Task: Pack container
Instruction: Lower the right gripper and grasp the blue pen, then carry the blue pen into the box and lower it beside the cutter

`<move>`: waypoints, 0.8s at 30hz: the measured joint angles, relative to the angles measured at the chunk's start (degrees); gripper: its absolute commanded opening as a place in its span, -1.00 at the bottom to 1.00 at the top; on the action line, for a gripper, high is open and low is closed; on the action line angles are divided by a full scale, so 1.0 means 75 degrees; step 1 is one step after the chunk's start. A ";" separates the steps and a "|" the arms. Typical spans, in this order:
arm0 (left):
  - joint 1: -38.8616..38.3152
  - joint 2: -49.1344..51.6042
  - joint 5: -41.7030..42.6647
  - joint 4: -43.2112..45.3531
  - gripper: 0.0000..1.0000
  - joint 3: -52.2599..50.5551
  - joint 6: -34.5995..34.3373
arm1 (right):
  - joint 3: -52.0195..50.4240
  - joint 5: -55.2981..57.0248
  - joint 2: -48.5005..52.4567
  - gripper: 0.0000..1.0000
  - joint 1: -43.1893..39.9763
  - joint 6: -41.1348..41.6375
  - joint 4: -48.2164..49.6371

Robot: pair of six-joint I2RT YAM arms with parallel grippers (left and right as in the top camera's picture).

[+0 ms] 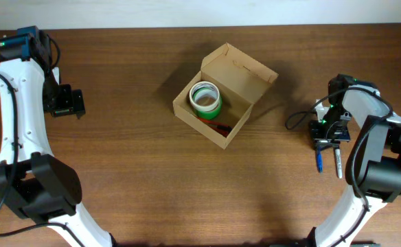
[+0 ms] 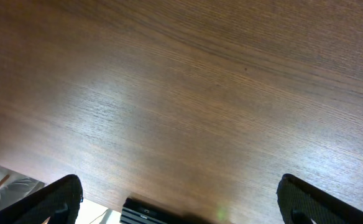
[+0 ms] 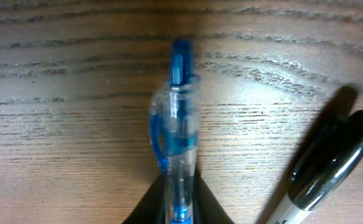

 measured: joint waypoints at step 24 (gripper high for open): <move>0.0000 0.0000 -0.0003 0.0003 1.00 0.0000 0.0000 | 0.3993 -0.2384 -0.0017 -0.92 0.0117 0.0277 -0.1716</move>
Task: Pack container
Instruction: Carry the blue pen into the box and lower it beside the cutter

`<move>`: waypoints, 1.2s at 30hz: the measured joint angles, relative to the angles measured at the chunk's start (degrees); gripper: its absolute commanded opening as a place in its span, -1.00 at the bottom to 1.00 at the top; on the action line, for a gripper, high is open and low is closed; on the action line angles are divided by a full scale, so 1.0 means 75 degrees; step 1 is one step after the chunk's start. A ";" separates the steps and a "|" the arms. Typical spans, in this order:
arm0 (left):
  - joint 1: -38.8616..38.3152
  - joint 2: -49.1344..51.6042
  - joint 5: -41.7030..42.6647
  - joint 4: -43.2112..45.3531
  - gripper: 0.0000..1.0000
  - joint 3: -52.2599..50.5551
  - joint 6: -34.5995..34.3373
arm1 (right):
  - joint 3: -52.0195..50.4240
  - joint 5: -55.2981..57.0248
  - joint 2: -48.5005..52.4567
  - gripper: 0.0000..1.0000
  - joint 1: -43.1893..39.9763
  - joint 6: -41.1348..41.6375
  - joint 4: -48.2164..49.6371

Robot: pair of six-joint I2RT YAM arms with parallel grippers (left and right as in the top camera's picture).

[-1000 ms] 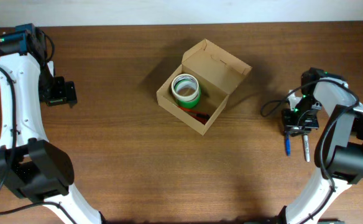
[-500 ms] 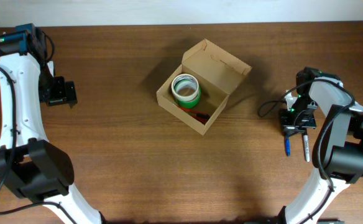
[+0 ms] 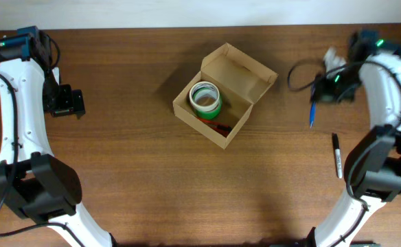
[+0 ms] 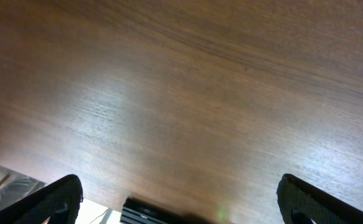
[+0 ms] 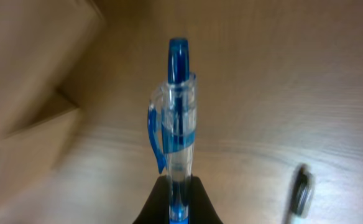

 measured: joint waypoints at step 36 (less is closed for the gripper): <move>0.0000 0.0000 0.0000 -0.0003 1.00 0.0000 0.0000 | 0.5115 0.2302 0.2259 -0.93 0.6012 -0.0090 -0.1352</move>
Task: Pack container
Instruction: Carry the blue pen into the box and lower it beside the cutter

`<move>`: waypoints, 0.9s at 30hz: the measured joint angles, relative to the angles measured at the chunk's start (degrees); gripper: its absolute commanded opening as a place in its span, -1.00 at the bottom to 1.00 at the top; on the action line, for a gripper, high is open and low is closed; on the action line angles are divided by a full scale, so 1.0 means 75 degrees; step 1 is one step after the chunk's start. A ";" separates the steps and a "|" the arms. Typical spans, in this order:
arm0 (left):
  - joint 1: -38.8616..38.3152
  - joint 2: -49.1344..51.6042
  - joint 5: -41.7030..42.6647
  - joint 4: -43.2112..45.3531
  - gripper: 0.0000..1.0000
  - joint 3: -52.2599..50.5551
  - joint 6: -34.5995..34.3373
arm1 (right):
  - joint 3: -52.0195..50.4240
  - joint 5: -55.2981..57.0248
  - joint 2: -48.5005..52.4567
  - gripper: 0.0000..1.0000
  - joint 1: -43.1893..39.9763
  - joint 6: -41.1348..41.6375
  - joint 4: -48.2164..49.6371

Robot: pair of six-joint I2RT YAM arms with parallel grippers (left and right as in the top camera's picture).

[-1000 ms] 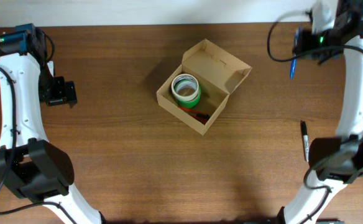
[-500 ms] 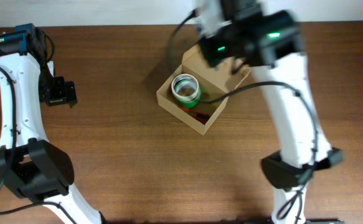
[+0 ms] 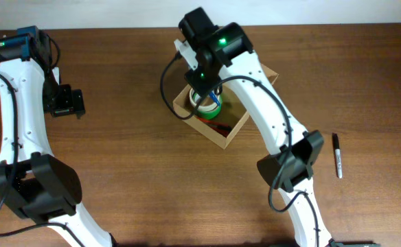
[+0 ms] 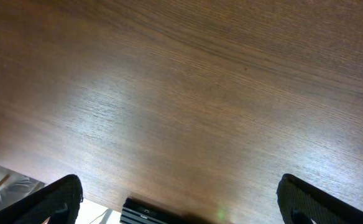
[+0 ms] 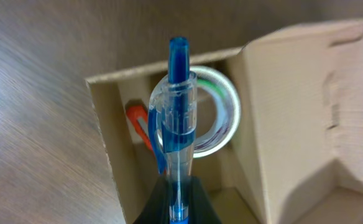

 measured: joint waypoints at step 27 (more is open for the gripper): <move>0.0000 0.0000 0.0000 0.0000 1.00 0.0000 0.0000 | -0.2098 -0.0764 0.0096 -0.92 0.0000 -0.0175 0.0230</move>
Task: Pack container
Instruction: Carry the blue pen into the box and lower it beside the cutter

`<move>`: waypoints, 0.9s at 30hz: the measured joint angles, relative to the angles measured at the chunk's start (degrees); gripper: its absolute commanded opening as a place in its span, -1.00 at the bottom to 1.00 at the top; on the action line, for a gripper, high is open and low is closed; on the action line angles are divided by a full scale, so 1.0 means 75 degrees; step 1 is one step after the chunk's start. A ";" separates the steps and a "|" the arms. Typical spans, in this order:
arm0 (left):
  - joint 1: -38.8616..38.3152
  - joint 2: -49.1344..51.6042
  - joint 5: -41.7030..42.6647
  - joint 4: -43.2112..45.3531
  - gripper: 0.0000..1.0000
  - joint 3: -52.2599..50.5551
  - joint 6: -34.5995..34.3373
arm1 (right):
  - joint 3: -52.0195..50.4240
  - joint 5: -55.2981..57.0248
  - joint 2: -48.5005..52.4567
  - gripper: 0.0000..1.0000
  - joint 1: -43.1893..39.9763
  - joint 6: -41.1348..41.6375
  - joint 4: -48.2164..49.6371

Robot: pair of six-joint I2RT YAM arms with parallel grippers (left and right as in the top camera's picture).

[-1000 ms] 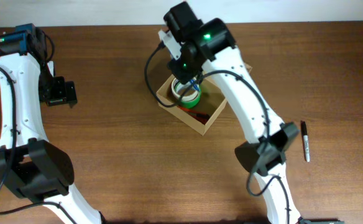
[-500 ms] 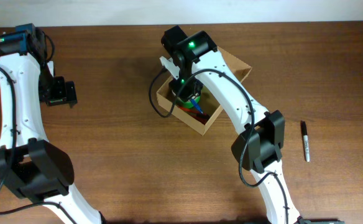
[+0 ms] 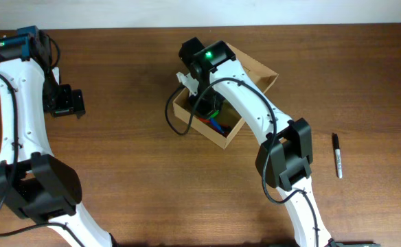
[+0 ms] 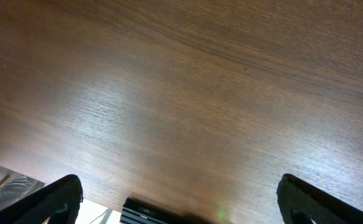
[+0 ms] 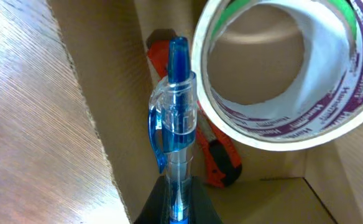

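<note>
An open cardboard box (image 3: 252,68) stands at the table's middle. My right gripper (image 5: 176,205) is shut on a blue clear pen (image 5: 176,124) and has it lowered inside the box (image 5: 113,118), beside a roll of tape (image 5: 287,81) and over an orange-black cutter (image 5: 215,155). From overhead the right gripper (image 3: 207,103) covers the box's left part, and the pen's blue tip (image 3: 218,127) shows below it. A black marker (image 3: 337,156) lies on the table at the right. My left gripper (image 4: 181,202) hangs open over bare wood at the far left.
The box's lid flap (image 3: 255,65) stands open toward the back right. The left arm (image 3: 12,103) runs along the table's left edge. A black device (image 4: 156,211) shows at the lower edge of the left wrist view.
My right gripper has gone down from above the box into it, still holding the pen, which now sits beside the tape roll. The left arm has not moved.
My right gripper was shut on the blue pen on the table at the right, next to the black marker. Then it held the pen in the air near the box's right side, then over the box's left part, and now inside the box.
</note>
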 measured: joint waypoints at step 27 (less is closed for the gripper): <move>0.0000 0.0000 0.0000 0.0000 1.00 0.0000 0.0000 | -0.0941 -0.0478 0.0000 -0.54 0.0079 -0.0367 0.0204</move>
